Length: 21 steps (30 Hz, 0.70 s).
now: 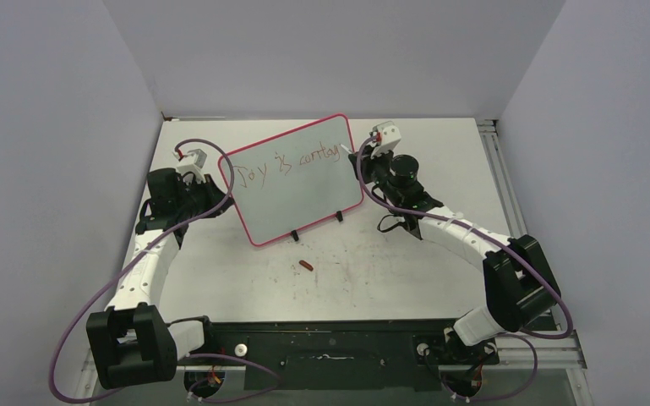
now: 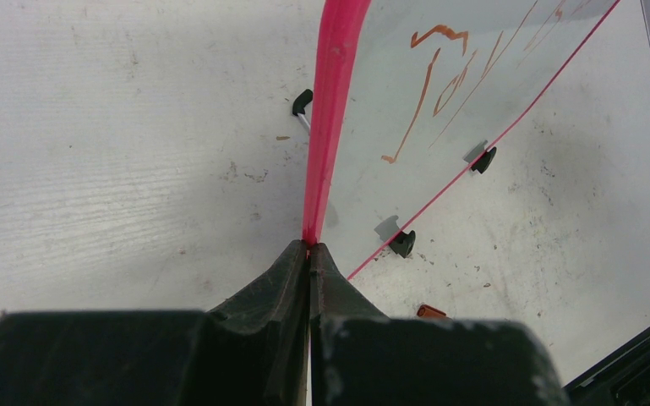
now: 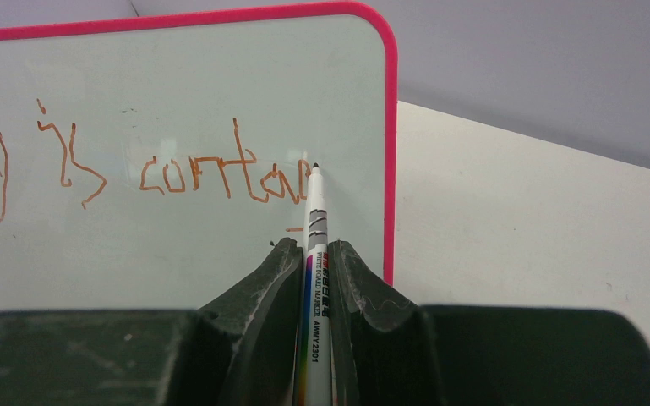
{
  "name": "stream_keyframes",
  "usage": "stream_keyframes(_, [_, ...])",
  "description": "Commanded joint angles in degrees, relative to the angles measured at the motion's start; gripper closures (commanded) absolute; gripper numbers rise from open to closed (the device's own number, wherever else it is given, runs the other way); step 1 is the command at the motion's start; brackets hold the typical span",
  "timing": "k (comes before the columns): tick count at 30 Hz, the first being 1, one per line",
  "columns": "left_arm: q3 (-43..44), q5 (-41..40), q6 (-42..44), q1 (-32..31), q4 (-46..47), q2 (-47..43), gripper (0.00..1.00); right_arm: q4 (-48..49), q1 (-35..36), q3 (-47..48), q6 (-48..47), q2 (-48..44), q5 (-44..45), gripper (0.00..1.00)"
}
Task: Write a sentence on the whiteboard
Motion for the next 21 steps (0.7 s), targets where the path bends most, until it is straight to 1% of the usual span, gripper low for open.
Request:
stream_keyframes(1, [2.41,0.02,1.0,-0.46,0.03,-0.32,1.0,4.01,0.21,2.13,-0.14,0.0,1.2,0.95])
stream_keyframes(21, [2.33,0.17,1.0,-0.57,0.05,-0.33,1.0,3.66,0.58,2.42,-0.68,1.75,1.72,0.95])
